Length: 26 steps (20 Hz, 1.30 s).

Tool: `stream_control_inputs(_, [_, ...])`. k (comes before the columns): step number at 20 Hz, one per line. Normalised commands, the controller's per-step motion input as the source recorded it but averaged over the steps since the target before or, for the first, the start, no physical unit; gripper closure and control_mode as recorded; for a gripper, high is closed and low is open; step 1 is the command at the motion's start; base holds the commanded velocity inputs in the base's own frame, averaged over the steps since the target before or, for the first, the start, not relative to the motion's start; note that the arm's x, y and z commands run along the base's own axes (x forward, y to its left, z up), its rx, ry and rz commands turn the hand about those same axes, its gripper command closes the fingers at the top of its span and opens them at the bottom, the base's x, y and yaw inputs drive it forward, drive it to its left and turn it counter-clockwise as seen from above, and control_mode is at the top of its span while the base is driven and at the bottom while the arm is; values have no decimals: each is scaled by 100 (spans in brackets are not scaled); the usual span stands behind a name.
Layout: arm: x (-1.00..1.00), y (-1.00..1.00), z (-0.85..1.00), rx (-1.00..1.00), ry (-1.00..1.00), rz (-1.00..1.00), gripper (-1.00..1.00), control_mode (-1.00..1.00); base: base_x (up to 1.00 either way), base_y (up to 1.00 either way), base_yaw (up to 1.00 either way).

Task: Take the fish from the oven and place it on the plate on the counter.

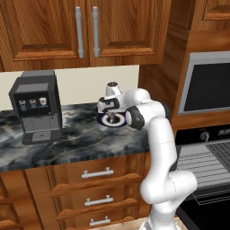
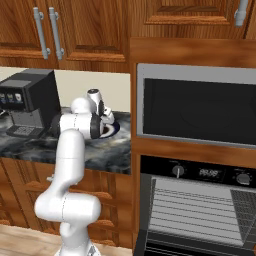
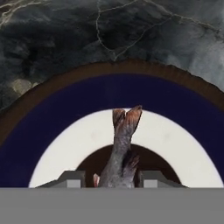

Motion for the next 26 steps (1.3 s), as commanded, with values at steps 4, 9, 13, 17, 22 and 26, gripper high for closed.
stream_control_inputs(4, [1,0,-1,0,0,0,-100,-100,0,0,0])
stream_control_inputs(9, [-2,0,0,0,0,0,-100,-100,0,0,0])
stream_control_inputs(13, [-45,-1,0,0,-4,0,-100,-100,0,0,0])
stream_control_inputs(17, [-64,-2,0,0,-12,0,-100,-100,0,0,0])
stream_control_inputs(22, [-70,0,0,0,-16,0,-100,-100,0,0,0])
stream_control_inputs(26, [-73,-1,5,0,-17,0,-100,-100,0,0,0])
